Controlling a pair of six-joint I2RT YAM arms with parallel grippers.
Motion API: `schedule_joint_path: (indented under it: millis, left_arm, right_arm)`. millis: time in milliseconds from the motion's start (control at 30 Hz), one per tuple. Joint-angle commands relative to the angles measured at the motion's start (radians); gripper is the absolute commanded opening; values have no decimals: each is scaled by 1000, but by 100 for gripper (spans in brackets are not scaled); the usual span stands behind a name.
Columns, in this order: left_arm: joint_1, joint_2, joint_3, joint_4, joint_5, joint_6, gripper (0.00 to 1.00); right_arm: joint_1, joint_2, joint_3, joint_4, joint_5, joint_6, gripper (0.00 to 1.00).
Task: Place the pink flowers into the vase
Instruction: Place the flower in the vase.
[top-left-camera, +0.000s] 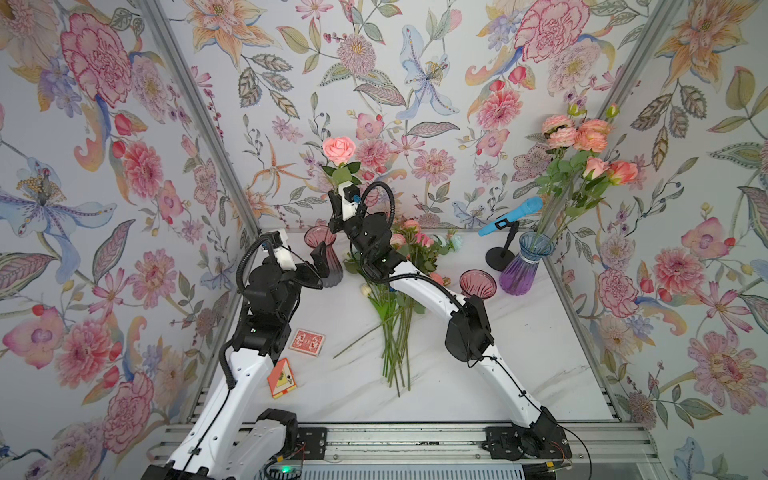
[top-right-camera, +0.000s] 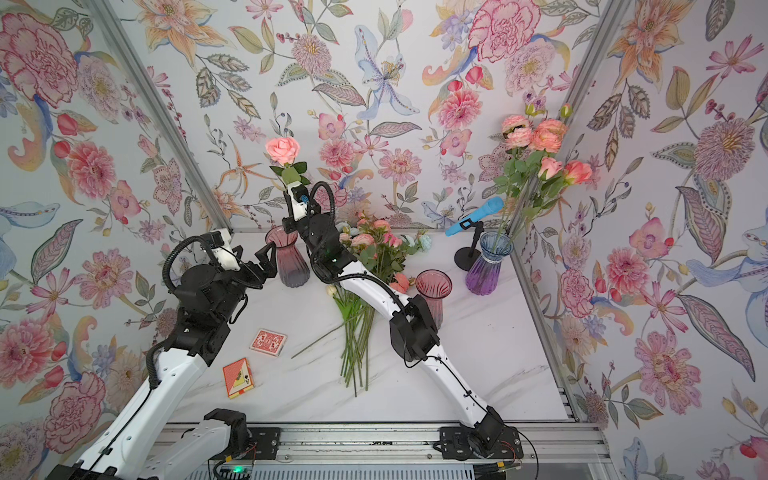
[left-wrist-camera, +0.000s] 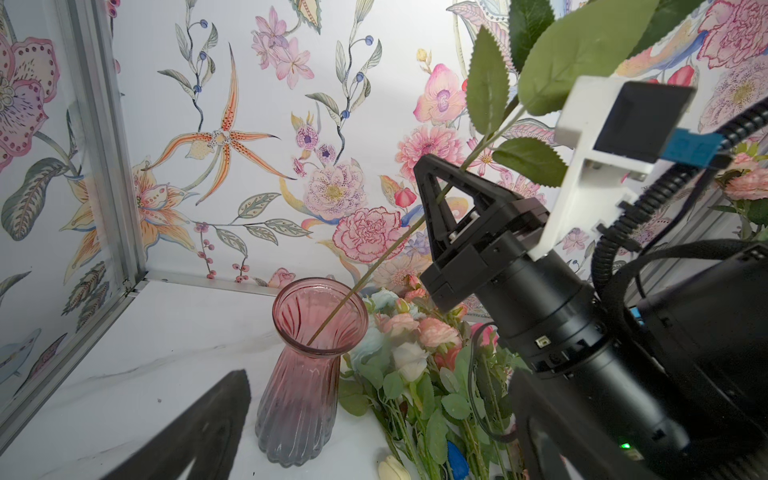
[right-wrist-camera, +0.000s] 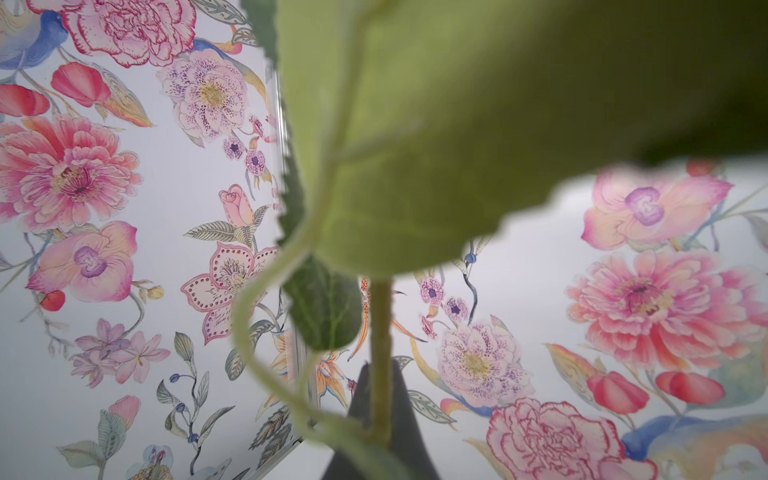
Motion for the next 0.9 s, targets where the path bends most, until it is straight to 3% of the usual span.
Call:
schedule_joint_path:
  millis: [0, 233, 400, 600, 867]
  left_arm:
    - [-13, -8, -21, 3, -26, 33, 100]
    - [-23, -4, -32, 12, -24, 36, 100]
    - [-24, -6, -41, 15, -20, 31, 100]
    - [-28, -3, -53, 27, -9, 22, 100]
    - [-30, 12, -63, 45, 5, 14, 100]
  right_arm:
    - [-4, 24, 37, 1, 1, 58, 1]
    - [-6, 42, 31, -48, -4, 114, 6]
    - [-8, 6, -29, -59, -10, 144, 15]
    - [-21, -59, -64, -197, -7, 204, 23]
    - [-37, -181, -176, -314, -61, 279, 53]
